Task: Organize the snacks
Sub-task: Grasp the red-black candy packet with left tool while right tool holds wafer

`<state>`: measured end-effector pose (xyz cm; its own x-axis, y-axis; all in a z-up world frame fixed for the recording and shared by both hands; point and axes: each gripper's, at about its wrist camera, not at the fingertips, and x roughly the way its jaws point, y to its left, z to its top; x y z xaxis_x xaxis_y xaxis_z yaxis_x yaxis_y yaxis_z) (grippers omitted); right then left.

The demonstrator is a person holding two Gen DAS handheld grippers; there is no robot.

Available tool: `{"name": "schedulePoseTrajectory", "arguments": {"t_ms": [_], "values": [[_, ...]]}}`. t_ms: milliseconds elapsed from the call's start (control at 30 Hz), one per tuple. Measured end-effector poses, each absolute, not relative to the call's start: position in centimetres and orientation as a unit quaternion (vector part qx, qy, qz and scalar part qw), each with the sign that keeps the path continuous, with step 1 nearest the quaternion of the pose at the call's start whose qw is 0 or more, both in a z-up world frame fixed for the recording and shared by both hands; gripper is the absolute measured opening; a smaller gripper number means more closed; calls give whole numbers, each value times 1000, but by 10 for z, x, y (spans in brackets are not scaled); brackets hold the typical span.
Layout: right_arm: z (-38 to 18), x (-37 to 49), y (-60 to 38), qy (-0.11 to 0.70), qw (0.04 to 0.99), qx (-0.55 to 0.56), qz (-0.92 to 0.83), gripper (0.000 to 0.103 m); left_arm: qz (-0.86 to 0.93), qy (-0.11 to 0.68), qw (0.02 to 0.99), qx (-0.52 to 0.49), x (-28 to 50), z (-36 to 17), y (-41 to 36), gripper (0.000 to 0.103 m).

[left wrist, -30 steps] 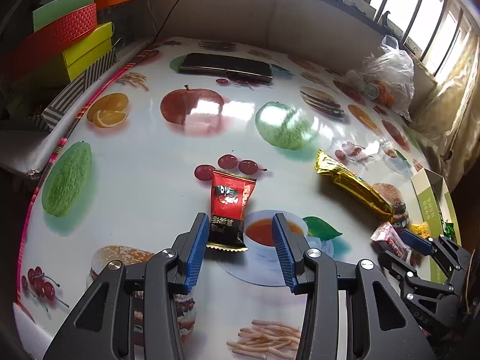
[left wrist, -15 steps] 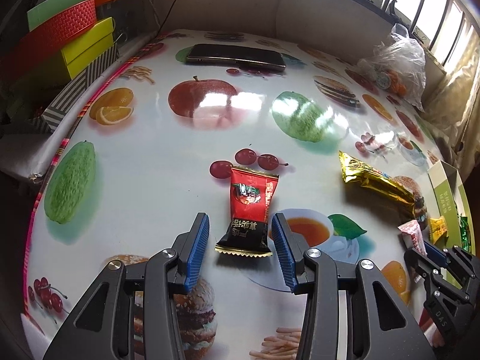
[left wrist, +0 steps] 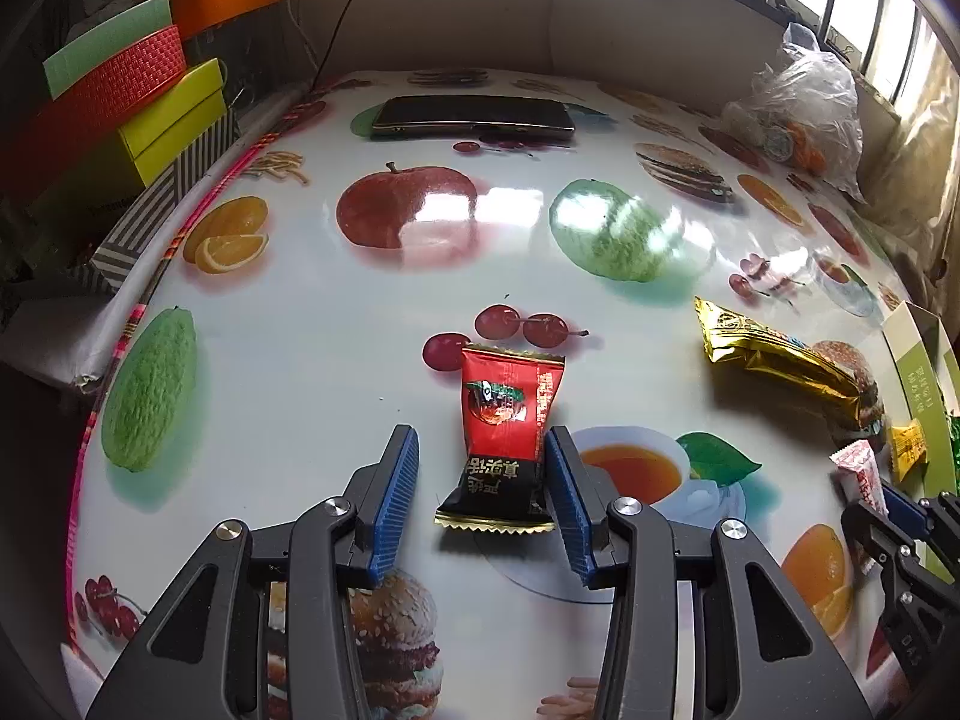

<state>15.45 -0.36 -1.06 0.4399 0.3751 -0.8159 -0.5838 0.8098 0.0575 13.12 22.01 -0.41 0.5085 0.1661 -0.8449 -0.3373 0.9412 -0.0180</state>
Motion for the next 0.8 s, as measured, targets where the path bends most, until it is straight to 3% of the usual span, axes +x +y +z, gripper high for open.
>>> {"name": "schedulePoseTrajectory", "arguments": {"t_ms": [133,233,800], "values": [[-11,154,-4,446,841,-116,285,19,148,474,863,-88,131,-4,217,43],[-11,153,-5,446,841,-115,284,19,150,473,864,-86,131,-4,217,29],[-6,151,-11,443,844,-105,283,19,144,458,872,-91,121,12,210,26]]}}
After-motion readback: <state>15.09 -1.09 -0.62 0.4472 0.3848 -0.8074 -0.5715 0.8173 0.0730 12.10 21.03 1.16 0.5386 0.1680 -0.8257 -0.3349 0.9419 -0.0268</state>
